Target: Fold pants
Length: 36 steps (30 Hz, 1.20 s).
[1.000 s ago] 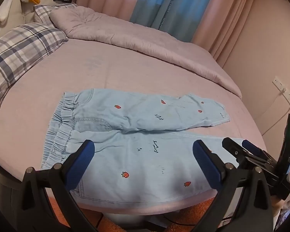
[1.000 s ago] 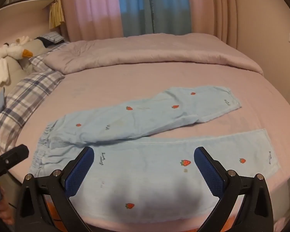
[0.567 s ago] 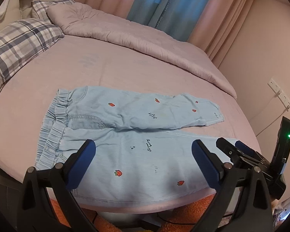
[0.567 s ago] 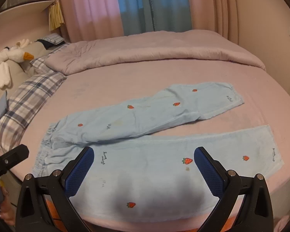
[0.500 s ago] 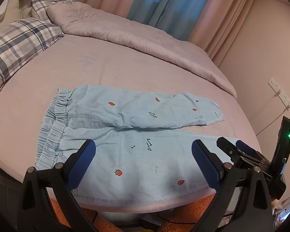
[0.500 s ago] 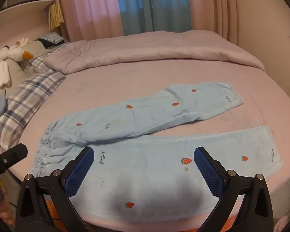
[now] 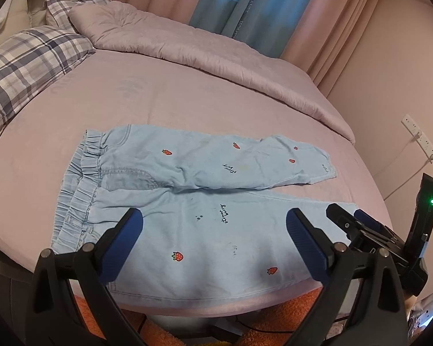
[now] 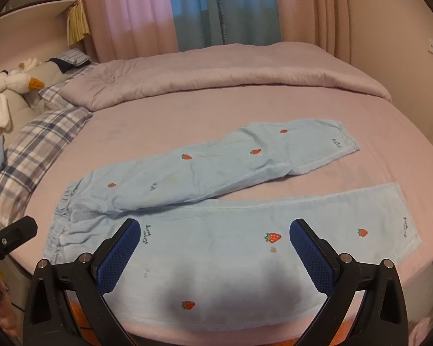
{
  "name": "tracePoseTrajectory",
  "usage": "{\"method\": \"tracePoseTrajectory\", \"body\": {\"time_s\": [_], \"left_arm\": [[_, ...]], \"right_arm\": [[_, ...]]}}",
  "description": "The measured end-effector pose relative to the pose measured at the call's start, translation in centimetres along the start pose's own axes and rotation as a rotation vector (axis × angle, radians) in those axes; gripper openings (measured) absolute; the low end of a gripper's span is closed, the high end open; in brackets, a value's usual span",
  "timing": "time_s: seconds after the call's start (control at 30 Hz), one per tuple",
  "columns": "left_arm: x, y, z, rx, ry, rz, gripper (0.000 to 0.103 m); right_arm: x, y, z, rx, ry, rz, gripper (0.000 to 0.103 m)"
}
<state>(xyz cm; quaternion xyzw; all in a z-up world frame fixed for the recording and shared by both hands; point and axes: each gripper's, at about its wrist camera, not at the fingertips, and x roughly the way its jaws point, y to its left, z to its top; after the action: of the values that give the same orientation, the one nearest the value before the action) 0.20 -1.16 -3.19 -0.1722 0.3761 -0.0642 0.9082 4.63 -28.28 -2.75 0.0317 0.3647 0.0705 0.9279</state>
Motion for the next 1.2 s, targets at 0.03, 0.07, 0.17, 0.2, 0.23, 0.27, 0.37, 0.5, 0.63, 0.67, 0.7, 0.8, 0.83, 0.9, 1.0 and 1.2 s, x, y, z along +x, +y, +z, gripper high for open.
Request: {"method": "tracePoseTrajectory", "body": {"time_s": [0.03, 0.07, 0.17, 0.2, 0.23, 0.27, 0.37, 0.5, 0.63, 0.67, 0.7, 0.8, 0.83, 0.9, 1.0, 1.2], "left_arm": [[0.0, 0.0, 0.0, -0.001, 0.001, 0.001, 0.099], [0.0, 0.0, 0.0, -0.001, 0.003, 0.002, 0.099], [0.0, 0.0, -0.1, -0.006, 0.005, 0.002, 0.099], [0.1, 0.1, 0.0, -0.006, 0.005, 0.002, 0.099], [0.0, 0.0, -0.1, -0.006, 0.005, 0.002, 0.099], [0.0, 0.0, -0.1, -0.005, 0.005, 0.002, 0.099], [0.1, 0.0, 0.0, -0.003, 0.004, 0.001, 0.099], [0.3, 0.0, -0.2, 0.006, 0.003, 0.024, 0.099], [0.2, 0.1, -0.2, 0.004, 0.004, 0.025, 0.099], [0.2, 0.1, -0.2, 0.004, 0.004, 0.026, 0.099], [0.2, 0.1, -0.2, 0.006, 0.005, 0.028, 0.099], [0.3, 0.1, -0.3, 0.007, 0.010, 0.028, 0.099], [0.4, 0.1, -0.3, 0.007, 0.013, 0.028, 0.099], [0.4, 0.1, -0.3, 0.007, 0.018, 0.027, 0.099], [0.5, 0.0, -0.4, 0.020, 0.019, 0.025, 0.099], [1.3, -0.3, -0.8, 0.035, 0.049, 0.023, 0.099]], "right_arm": [[0.0, 0.0, 0.0, 0.001, 0.005, -0.003, 0.103], [0.0, -0.1, -0.1, 0.003, 0.004, -0.004, 0.103], [0.0, -0.3, -0.3, 0.005, 0.008, -0.010, 0.103], [0.0, -0.4, -0.3, 0.008, 0.000, -0.007, 0.103], [0.0, -0.5, -0.3, 0.010, 0.000, -0.008, 0.103], [0.0, -0.6, -0.3, 0.011, 0.003, -0.010, 0.103], [0.0, -0.7, -0.2, 0.023, 0.006, -0.004, 0.103], [0.1, -0.9, -0.2, 0.036, 0.013, -0.002, 0.103], [0.2, -1.1, -0.3, 0.036, 0.010, -0.007, 0.103], [0.2, -1.2, -0.4, 0.039, 0.015, -0.009, 0.103], [0.2, -1.2, -0.4, 0.040, 0.016, -0.012, 0.103], [0.2, -1.4, -0.5, 0.044, 0.019, -0.016, 0.103], [0.3, -1.4, -0.5, 0.051, 0.024, -0.011, 0.103], [0.3, -1.5, -0.5, 0.051, 0.023, -0.012, 0.103], [0.3, -1.7, -0.5, 0.056, 0.021, -0.014, 0.103], [0.0, -2.2, -0.4, 0.079, 0.002, -0.005, 0.103]]}}
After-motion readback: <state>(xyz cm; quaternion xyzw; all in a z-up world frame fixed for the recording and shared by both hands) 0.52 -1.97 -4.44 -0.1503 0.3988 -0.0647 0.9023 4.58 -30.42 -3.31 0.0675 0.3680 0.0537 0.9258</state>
